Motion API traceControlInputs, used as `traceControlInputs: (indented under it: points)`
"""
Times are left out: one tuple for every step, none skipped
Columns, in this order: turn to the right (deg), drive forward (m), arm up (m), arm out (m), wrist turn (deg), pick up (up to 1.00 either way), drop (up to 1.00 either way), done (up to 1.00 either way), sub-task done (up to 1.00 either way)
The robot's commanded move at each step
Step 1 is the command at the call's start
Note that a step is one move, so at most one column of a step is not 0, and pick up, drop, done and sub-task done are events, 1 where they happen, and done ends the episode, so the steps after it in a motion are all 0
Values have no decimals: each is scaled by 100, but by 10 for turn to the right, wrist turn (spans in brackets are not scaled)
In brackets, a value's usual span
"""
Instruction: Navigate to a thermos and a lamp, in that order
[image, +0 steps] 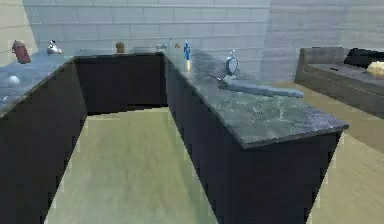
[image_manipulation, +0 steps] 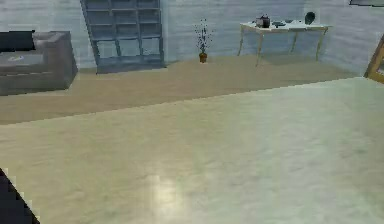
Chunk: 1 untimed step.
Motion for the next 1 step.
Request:
traceControlInputs:
  points:
    - [360, 0, 0, 0, 0, 0, 0, 0, 0]
